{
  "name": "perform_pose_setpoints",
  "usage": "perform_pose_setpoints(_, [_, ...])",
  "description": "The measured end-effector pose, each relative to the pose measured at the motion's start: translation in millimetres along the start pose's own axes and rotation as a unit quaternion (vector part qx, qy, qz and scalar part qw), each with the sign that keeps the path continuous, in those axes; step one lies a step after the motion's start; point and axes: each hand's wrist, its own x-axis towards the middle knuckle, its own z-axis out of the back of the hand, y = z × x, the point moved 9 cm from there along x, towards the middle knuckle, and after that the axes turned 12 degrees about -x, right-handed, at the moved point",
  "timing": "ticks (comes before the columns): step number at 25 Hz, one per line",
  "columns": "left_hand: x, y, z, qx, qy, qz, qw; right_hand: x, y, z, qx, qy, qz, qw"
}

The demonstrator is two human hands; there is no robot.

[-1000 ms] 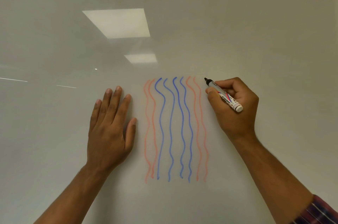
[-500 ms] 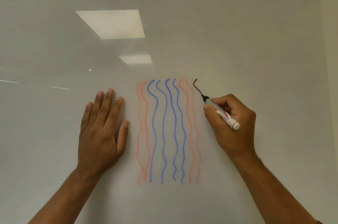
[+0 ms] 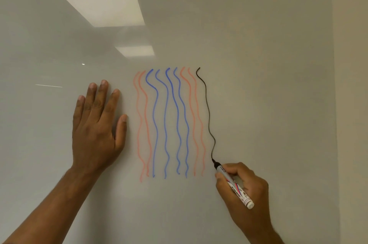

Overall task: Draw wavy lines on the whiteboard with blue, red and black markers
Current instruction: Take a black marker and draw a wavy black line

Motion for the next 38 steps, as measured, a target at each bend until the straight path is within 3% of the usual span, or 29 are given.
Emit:
perform_pose_setpoints(4, [-1, 0, 0, -0.005, 0.002, 0.005, 1.0, -23, -18, -3, -0.001, 0.053, -0.027, 0.998])
perform_pose_setpoints(6, [-2, -1, 0, -0.004, 0.004, 0.003, 1.0, -21, -27, 1, 0.062, 0.064, -0.101, 0.991])
perform_pose_setpoints(9, [-3, -2, 0, -0.004, 0.005, 0.006, 1.0, 3, -29, 19, 0.134, 0.009, -0.164, 0.977])
perform_pose_setpoints(15, [-3, -4, 1, 0.002, 0.003, 0.003, 1.0, 103, 42, 35, 0.18, -0.057, -0.05, 0.981])
perform_pose_setpoints(20, [-3, -4, 0, 0.003, 0.003, -0.002, 1.0, 164, 95, 27, 0.132, -0.075, 0.057, 0.987])
perform_pose_setpoints(28, [-2, -4, 0, 0.006, 0.002, -0.002, 1.0, 179, 95, 17, 0.087, -0.106, 0.075, 0.988])
perform_pose_setpoints(34, [-3, -3, 1, 0.006, 0.0, -0.004, 1.0, 171, 95, 14, 0.068, -0.075, 0.101, 0.99])
perform_pose_setpoints(38, [-4, -3, 0, 0.002, 0.003, -0.003, 1.0, 147, 72, 21, 0.085, -0.075, 0.07, 0.991])
